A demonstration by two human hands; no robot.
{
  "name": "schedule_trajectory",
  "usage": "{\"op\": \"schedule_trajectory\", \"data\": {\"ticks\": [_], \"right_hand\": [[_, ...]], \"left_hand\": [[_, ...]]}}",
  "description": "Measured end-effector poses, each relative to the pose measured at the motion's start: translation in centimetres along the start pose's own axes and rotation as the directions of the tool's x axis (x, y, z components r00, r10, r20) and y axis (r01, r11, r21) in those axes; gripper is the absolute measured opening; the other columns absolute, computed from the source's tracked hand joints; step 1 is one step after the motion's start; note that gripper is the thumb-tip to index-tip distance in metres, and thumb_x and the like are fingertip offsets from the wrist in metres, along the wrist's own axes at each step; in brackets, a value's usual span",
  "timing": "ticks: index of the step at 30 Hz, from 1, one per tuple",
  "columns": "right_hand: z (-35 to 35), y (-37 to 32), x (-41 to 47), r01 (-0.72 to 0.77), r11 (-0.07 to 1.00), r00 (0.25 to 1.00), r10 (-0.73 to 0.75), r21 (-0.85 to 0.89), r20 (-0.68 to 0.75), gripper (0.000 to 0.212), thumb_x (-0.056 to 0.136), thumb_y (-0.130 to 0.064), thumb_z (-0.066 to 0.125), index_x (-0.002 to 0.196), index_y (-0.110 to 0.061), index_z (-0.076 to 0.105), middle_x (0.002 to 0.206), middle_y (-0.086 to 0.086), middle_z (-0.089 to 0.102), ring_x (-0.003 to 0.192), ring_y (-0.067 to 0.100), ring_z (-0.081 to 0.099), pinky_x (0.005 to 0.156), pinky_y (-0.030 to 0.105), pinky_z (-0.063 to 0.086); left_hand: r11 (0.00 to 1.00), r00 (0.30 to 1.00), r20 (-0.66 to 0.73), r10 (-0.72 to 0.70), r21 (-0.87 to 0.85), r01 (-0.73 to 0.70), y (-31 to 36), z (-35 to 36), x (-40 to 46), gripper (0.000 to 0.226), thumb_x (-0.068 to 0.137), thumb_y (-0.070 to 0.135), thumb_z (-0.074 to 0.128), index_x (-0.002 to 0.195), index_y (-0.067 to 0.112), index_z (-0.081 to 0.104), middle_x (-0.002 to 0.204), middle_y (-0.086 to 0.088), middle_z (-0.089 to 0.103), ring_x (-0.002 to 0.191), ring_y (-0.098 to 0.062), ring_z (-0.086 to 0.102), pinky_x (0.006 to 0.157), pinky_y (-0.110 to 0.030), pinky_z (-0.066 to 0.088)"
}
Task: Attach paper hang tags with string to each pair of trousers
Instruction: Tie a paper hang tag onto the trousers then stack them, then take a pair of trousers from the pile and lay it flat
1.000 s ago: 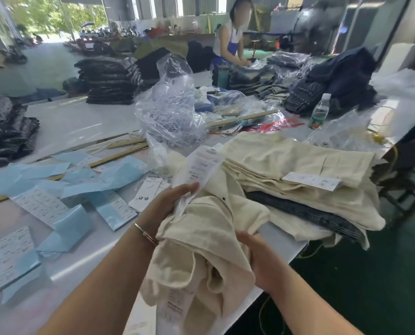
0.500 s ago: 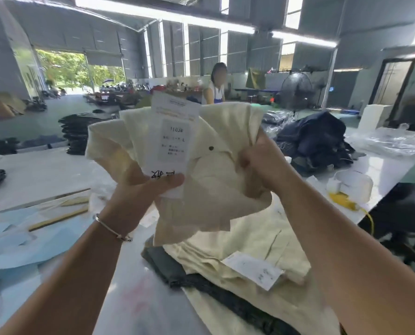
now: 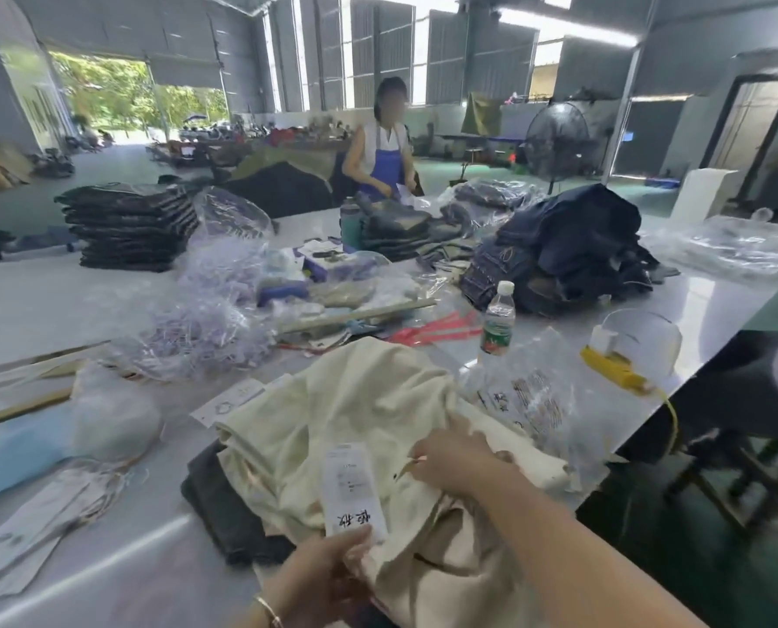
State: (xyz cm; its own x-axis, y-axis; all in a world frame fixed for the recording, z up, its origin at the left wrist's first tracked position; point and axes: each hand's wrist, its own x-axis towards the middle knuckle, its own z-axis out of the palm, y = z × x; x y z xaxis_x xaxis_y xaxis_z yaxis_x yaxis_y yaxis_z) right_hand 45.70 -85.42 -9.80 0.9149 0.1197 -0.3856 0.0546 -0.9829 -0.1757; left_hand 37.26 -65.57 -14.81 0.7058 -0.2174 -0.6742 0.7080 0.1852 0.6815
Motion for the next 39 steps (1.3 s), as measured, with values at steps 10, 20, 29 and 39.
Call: {"op": "schedule_trajectory", "data": {"ticks": [10, 20, 29, 39], "right_hand": [[-1.7, -11.0, -2.0, 0.430, 0.888, 0.863, -0.351, 0.163, -0.363, 0.009, 0.083, -0.017, 0.059, 0.079, -0.012, 0.065, 0.081, 0.004, 0.067, 0.077, 0.019, 0.060, 0.067, 0.031, 0.044], [6.9, -37.7, -5.6, 0.622, 0.433, 0.666, -0.731, 0.652, -0.150, 0.020, 0.077, -0.010, 0.075, 0.062, -0.012, 0.063, 0.061, 0.009, 0.069, 0.057, 0.015, 0.063, 0.064, 0.035, 0.051], [15.2, -64.5, -8.2, 0.526, 0.369, 0.605, -0.796, 0.767, -0.032, 0.020, 0.077, 0.002, 0.072, 0.063, -0.004, 0.060, 0.057, 0.014, 0.067, 0.052, 0.018, 0.058, 0.052, 0.021, 0.044], [20.4, -81.4, -8.2, 0.359, 0.437, 0.643, -0.756, 0.824, 0.121, 0.018, 0.080, 0.004, 0.068, 0.067, 0.001, 0.058, 0.058, 0.020, 0.065, 0.048, 0.021, 0.054, 0.048, 0.025, 0.040]], "left_hand": [[0.985, 0.982, -0.150, 0.118, 0.143, -0.096, 3.0, -8.6, -4.7, 0.029, 0.091, 0.023, 0.064, 0.112, 0.005, 0.065, 0.078, -0.008, 0.070, 0.061, -0.017, 0.063, 0.053, -0.020, 0.044], [0.883, 0.488, -0.745, 0.454, 0.306, -0.355, -0.1, -37.8, -25.2, 0.011, 0.094, 0.011, 0.060, 0.089, 0.007, 0.069, 0.067, -0.002, 0.069, 0.052, -0.010, 0.057, 0.049, -0.018, 0.040], [0.573, -0.007, -0.680, 0.733, 0.613, 0.544, -1.3, -63.1, -36.9, 0.063, 0.079, 0.033, 0.065, 0.139, 0.030, 0.046, 0.145, 0.005, 0.044, 0.134, -0.024, 0.035, 0.103, -0.035, 0.036], [-0.052, 0.300, -0.191, 0.934, 0.762, 0.646, -2.6, -77.0, -37.8, 0.047, 0.059, 0.044, 0.079, 0.105, 0.032, 0.074, 0.125, -0.009, 0.066, 0.112, -0.032, 0.065, 0.094, -0.048, 0.040]]}}
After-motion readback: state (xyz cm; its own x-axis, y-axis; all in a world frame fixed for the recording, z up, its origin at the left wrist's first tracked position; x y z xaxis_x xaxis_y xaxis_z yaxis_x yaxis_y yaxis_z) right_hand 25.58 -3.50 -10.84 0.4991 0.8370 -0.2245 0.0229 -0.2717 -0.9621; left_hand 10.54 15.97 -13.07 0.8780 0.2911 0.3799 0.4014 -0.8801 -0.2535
